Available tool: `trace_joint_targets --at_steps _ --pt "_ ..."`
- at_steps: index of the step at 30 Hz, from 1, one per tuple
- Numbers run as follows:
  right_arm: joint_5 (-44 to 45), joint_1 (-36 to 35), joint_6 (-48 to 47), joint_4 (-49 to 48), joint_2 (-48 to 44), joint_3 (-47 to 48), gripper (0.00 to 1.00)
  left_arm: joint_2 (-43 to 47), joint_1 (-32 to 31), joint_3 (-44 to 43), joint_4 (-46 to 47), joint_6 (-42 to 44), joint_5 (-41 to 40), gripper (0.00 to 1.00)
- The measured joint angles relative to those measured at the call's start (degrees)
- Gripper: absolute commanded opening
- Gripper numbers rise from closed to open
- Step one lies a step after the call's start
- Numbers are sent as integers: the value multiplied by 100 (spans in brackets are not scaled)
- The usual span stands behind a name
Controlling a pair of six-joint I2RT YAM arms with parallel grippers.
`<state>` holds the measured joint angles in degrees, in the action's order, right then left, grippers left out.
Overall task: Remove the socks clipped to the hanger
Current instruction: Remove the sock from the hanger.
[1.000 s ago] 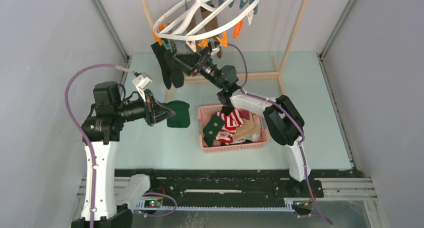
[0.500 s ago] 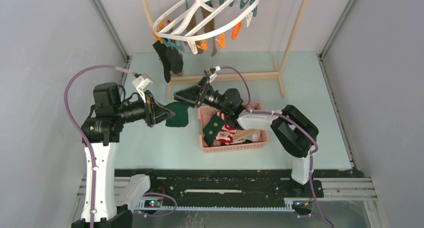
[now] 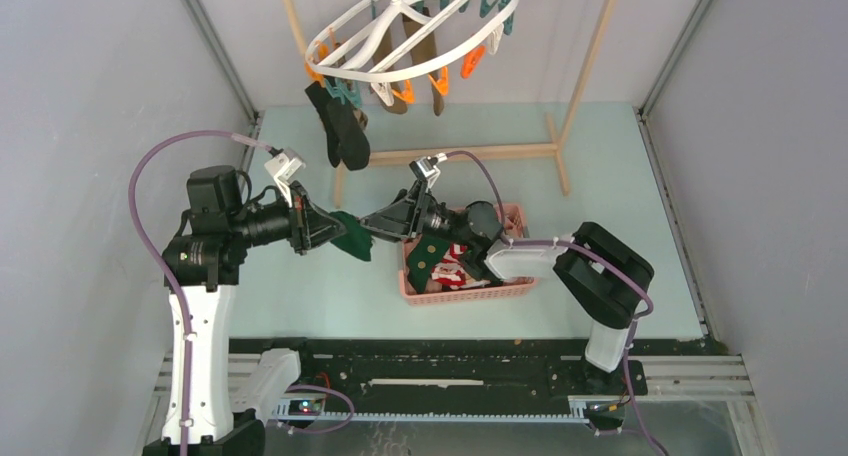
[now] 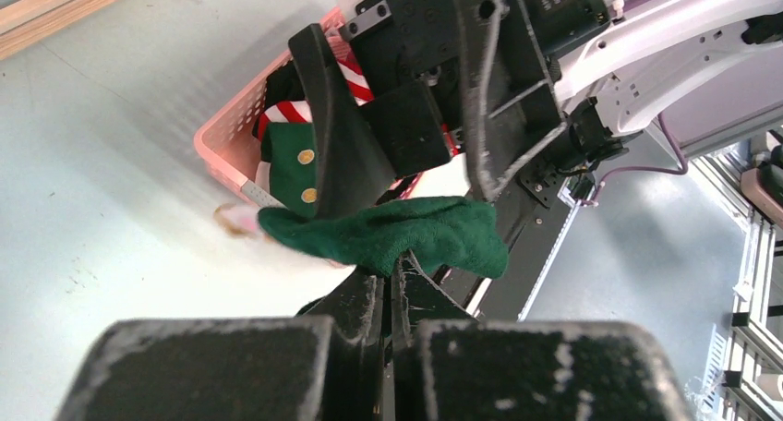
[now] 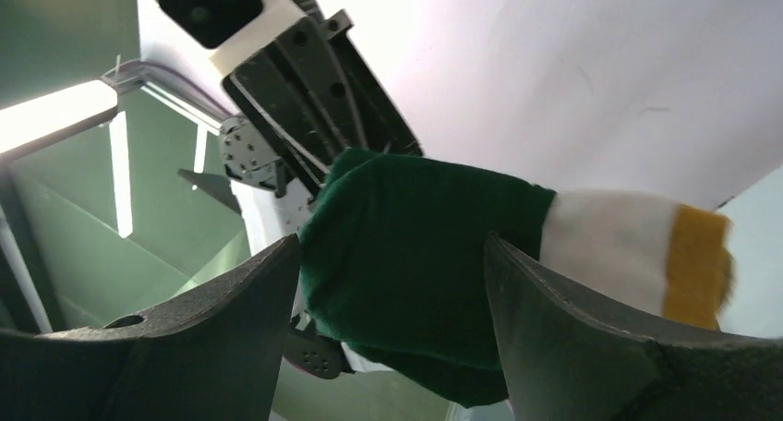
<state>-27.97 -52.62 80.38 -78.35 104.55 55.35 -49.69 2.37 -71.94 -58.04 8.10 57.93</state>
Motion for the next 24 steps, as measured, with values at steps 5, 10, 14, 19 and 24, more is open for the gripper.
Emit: trace_joint_targets --at_steps 5,10,14,19,24 --pt "-46 -63 98 -258 -122 -15 80 -2 0 -2 0 -2 -59 0" --pt "-109 -140 85 -280 -162 -48 79 -4 0 -7 0 -7 -81 0" --pt "-131 -192 -90 -118 -308 -133 60 -4 0 -7 2 -13 -81 0" --pt "-133 -184 -348 122 -516 -133 12 0 -2 -7 7 -22 -76 9" --pt "-173 -92 -361 321 -557 -160 6 22 -2 -7 2 -50 -142 50"
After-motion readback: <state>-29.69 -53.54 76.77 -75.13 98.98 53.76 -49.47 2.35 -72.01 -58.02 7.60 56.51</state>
